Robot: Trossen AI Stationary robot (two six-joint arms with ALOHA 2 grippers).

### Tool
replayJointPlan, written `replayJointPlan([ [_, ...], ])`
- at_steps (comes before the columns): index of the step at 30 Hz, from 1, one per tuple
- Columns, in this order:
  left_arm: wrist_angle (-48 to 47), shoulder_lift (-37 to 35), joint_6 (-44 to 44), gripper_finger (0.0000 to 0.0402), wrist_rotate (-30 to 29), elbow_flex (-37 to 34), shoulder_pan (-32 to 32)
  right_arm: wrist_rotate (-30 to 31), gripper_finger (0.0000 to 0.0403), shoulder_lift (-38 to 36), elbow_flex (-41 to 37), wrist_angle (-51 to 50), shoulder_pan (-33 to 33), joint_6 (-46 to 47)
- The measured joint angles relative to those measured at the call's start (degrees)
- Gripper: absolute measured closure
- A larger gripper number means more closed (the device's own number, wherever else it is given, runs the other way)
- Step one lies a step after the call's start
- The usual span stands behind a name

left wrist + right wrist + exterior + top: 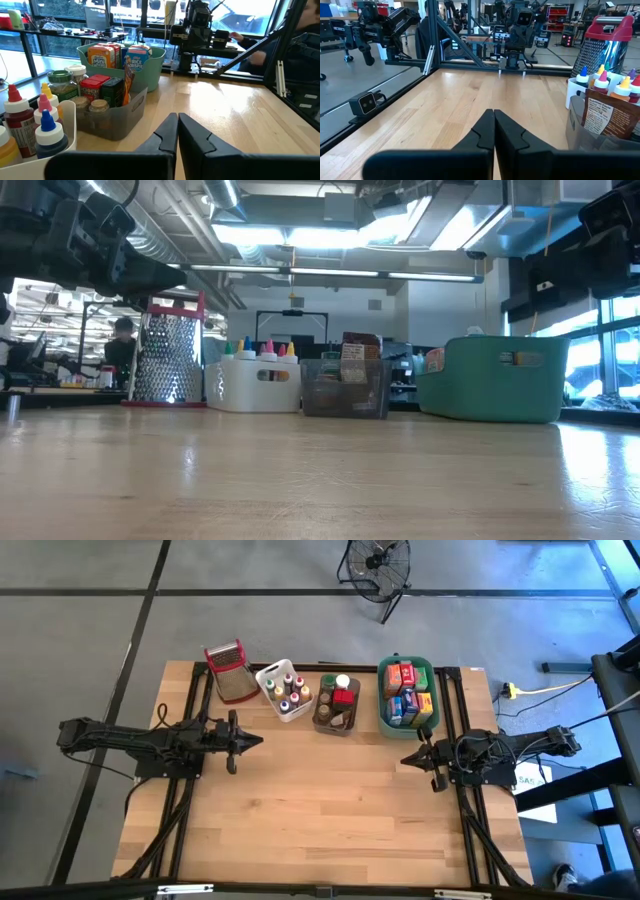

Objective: Pick & Place Kitchen Items
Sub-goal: Return to Home Position

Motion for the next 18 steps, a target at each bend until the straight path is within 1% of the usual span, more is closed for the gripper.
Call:
replayJointPlan([
  [11,0.0,0.0,0.0,0.0389,0.0,0.0,0.0,0.0,0.0399,0.0,0.0,0.0,0.0,0.0],
  [18,0.0,0.0,0.0,0.0394,0.0,0.0,0.0,0.0,0.0399,0.0,0.0,0.0,0.0,0.0],
])
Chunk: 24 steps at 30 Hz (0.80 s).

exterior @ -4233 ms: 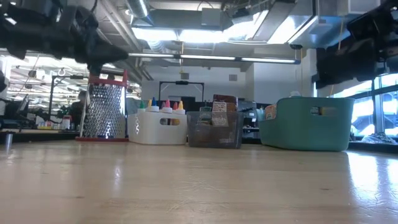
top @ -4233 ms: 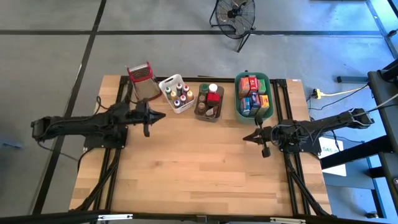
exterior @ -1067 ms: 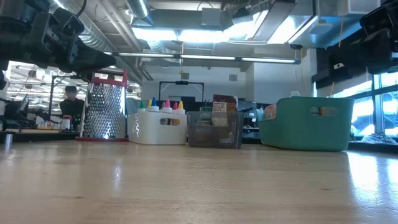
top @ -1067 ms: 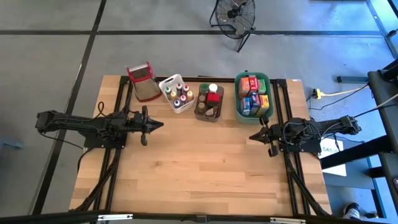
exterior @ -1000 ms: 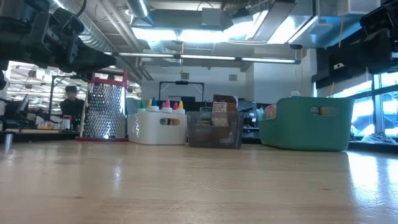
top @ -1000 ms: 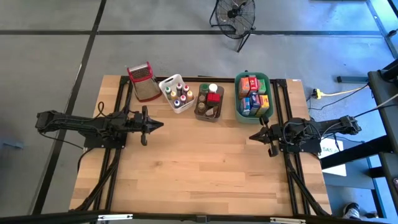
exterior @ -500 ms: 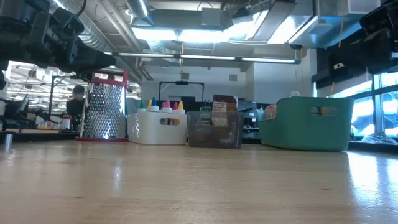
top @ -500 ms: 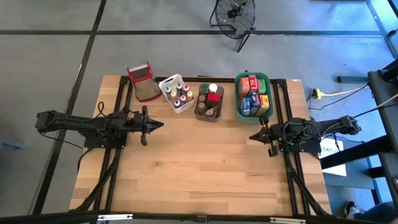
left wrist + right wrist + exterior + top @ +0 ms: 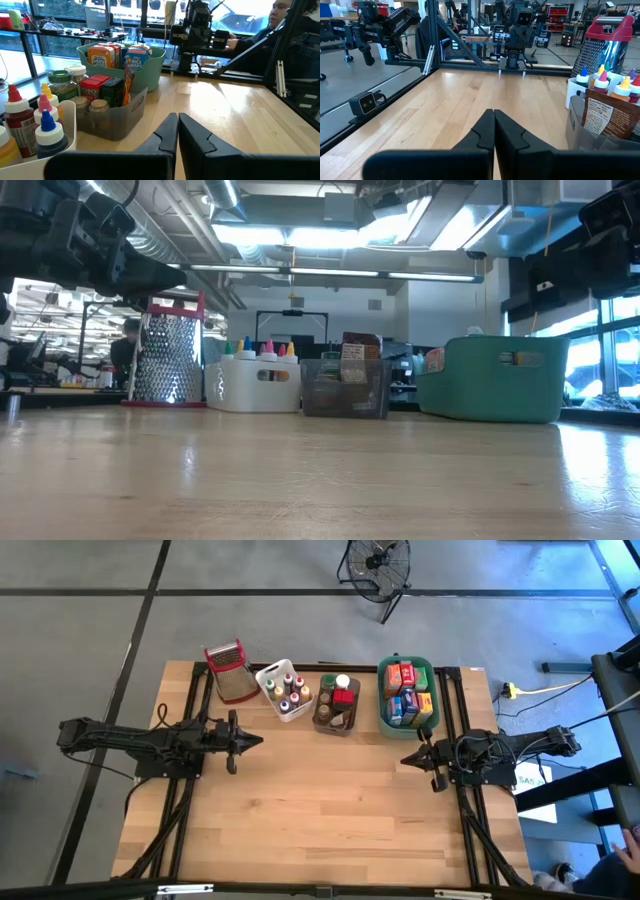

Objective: Pick & Place Kitchen Items
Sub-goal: Return to Home Position

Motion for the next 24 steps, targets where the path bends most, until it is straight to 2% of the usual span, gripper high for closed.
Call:
replayJointPlan([
  [24,0.0,0.0,0.0,0.0395,0.0,0.0,0.0,0.0,0.0399,0.0,0.0,0.0,0.0,0.0],
])
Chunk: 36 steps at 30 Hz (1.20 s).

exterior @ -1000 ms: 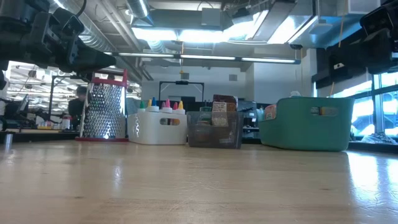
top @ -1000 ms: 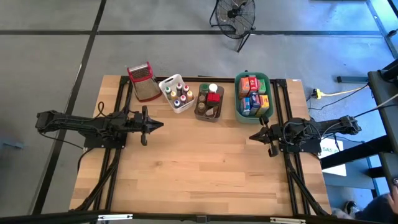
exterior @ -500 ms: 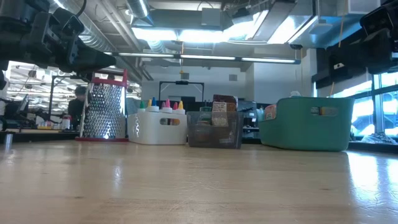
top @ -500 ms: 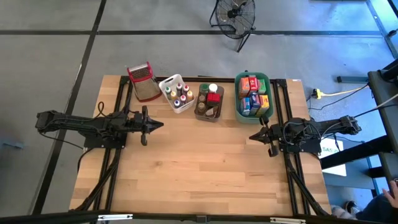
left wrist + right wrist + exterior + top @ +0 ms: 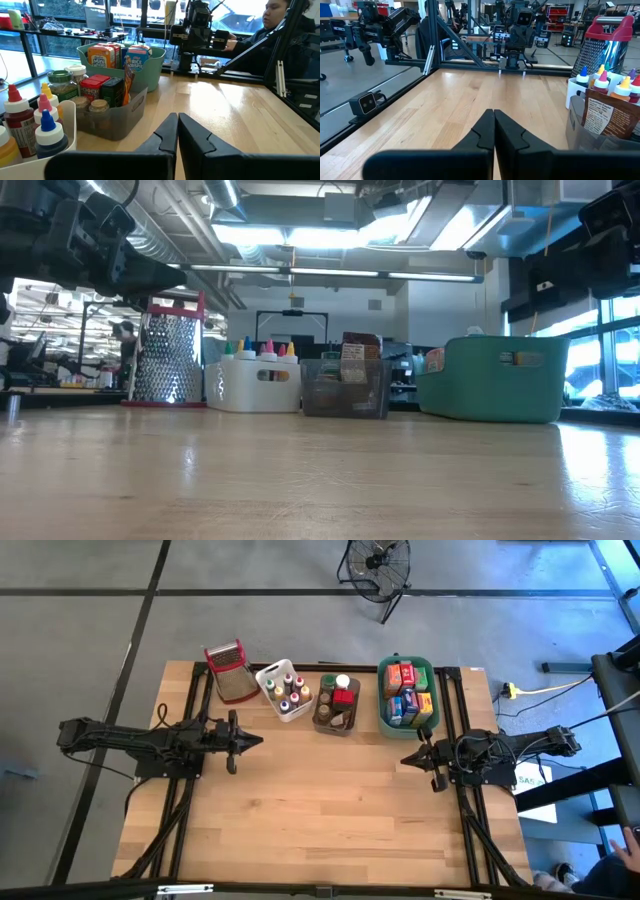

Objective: Pick & Place Kitchen Items
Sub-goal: Return to Home Position

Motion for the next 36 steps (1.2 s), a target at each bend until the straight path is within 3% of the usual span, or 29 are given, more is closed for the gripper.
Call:
replayJointPlan([
  [36,0.0,0.0,0.0,0.0393,0.0,0.0,0.0,0.0,0.0399,0.0,0.0,0.0,0.0,0.0],
])
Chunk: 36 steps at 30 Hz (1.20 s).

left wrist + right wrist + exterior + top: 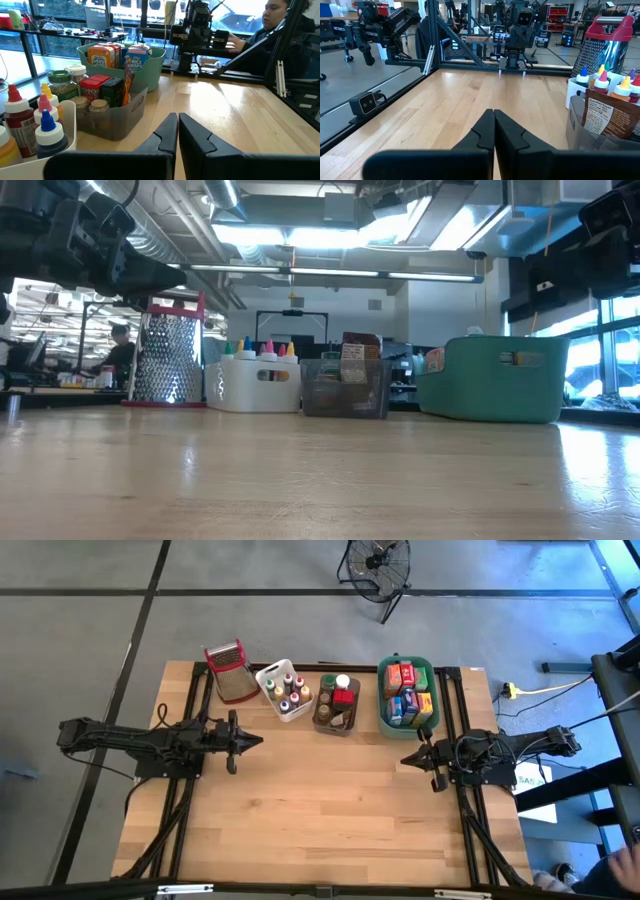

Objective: Pick & Place Kitchen Items
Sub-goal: Return to Home Position

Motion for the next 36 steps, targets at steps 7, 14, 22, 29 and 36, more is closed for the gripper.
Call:
replayJointPlan([
  [7,0.0,0.0,0.0,0.0389,0.0,0.0,0.0,0.0,0.0399,0.0,0.0,0.0,0.0,0.0],
  [14,0.0,0.0,0.0,0.0394,0.0,0.0,0.0,0.0,0.0399,0.0,0.0,0.0,0.0,0.0],
  [22,0.0,0.0,0.0,0.0393,0.0,0.0,0.0,0.0,0.0399,0.0,0.0,0.0,0.0,0.0],
  [29,0.0,0.0,0.0,0.0389,0.0,0.0,0.0,0.0,0.0399,0.0,0.0,0.0,0.0,0.0],
  [36,0.0,0.0,0.0,0.0393,0.0,0.0,0.0,0.0,0.0399,0.0,0.0,0.0,0.0,0.0],
])
